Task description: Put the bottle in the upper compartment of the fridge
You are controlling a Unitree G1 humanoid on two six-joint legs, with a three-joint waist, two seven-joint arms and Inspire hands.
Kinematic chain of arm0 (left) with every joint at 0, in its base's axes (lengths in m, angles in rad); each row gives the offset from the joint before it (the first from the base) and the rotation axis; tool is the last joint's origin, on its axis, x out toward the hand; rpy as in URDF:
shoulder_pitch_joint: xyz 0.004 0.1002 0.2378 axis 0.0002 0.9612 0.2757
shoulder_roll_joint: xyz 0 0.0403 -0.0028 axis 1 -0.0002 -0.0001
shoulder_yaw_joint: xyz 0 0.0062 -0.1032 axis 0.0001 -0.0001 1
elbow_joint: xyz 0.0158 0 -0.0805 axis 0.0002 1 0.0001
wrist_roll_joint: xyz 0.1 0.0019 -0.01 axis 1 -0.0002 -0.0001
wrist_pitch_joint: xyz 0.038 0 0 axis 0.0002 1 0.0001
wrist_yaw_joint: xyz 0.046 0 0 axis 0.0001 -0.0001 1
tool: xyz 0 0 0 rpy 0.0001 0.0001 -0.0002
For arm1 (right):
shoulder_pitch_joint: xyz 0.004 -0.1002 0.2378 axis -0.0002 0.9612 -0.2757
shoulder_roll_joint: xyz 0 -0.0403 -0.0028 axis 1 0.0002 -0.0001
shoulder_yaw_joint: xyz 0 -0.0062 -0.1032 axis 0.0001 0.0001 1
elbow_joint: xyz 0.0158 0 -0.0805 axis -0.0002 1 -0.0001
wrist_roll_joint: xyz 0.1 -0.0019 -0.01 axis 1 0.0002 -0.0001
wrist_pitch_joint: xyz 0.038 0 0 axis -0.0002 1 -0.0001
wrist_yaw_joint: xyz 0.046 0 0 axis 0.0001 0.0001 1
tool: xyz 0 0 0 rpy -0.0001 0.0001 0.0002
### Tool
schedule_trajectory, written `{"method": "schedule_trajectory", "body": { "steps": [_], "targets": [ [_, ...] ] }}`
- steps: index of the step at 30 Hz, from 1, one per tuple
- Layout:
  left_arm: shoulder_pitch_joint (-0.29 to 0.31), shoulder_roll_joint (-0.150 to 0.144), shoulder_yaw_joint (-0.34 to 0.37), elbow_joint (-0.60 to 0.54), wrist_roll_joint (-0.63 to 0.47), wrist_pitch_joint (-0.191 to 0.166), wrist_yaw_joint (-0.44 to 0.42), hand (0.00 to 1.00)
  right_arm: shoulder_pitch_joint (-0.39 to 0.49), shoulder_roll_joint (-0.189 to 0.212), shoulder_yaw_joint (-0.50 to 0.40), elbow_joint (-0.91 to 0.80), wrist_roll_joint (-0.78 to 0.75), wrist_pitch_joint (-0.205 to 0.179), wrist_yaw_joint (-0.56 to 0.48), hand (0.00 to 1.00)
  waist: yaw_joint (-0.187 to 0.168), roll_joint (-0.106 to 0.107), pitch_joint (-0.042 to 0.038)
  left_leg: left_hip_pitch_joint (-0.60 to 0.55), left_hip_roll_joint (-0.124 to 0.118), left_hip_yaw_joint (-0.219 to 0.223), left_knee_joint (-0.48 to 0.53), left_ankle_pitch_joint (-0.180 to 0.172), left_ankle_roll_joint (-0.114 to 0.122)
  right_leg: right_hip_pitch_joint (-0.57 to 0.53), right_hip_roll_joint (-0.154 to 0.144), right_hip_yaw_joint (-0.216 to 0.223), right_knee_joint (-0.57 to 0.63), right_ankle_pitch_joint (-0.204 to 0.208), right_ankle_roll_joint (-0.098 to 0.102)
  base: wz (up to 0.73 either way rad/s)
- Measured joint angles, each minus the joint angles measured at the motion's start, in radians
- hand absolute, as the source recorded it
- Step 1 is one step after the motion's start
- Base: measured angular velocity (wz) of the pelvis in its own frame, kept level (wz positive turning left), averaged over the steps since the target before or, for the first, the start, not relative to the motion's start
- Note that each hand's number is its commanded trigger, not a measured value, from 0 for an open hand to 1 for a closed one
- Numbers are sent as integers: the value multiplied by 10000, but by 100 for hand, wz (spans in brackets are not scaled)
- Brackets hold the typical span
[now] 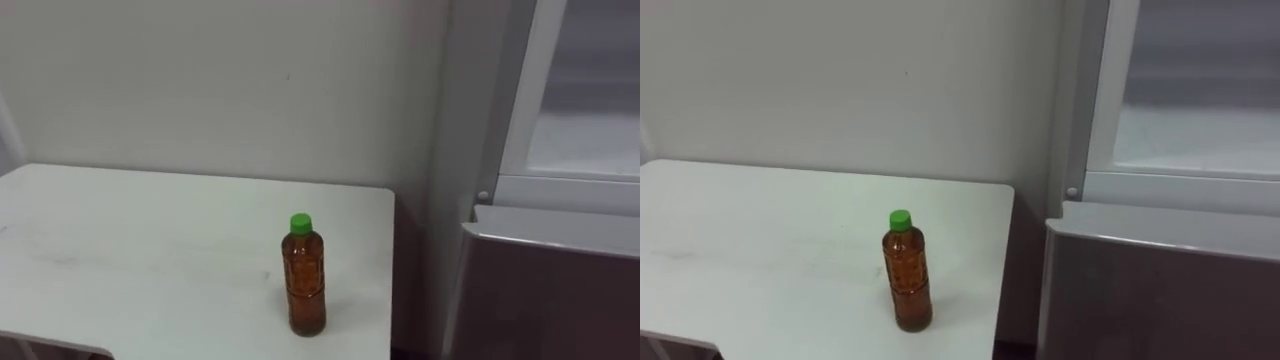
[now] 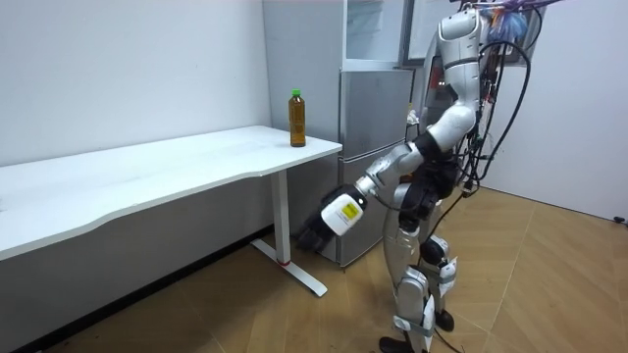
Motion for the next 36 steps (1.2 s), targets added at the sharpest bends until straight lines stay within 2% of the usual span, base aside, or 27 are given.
{"method": "schedule_trajectory", "body": {
  "steps": [3,7,14,18,23,27,32,36],
  "targets": [
    [5,3,-344,1071,-376,-57,-184,0,12,-3,2,-82,8,-133,-10,0,-118,11,16,157,9,136,-49,-12,0,92,-3,41,-4,2,-2,-9],
    [36,-10,-911,2056,-349,-106,-586,0,-1,-1,30,-85,58,-219,-11,0,-268,21,25,170,12,175,-49,-31,-4,80,2,135,-21,2,-1,-3],
    [27,-20,-1599,3646,145,-121,-1410,0,-8,4,55,158,348,-237,24,0,-346,-8,63,141,19,251,-53,-35,-5,-9,14,325,-19,2,-2,-6],
    [38,1,-1741,4351,151,121,-2027,0,-163,9,72,343,376,-213,-3,0,-430,-10,71,138,28,381,-55,-39,-6,-63,26,510,-10,4,-5,-7],
    [-41,4,-1840,4795,665,473,-2752,0,-175,75,74,366,373,-203,-177,0,-603,-50,40,131,42,443,-54,-39,-6,-156,29,531,14,7,-11,-3],
    [-247,45,-1839,4929,1019,593,-3032,0,-185,123,156,367,449,-195,-342,0,-628,-57,24,135,54,477,-57,-38,-5,-168,28,591,104,8,-11,-3],
    [-279,-38,-1838,4940,1014,713,-3096,0,-209,269,155,419,450,-187,-420,0,-704,-137,4,133,55,478,-58,-38,-4,-162,28,582,106,8,-11,0],
    [-280,-35,-1834,4981,1015,728,-3099,0,-357,311,160,487,451,-7,-416,0,-845,-183,13,130,55,474,-61,-38,-4,-164,28,583,106,7,-11,0]
  ]
}}
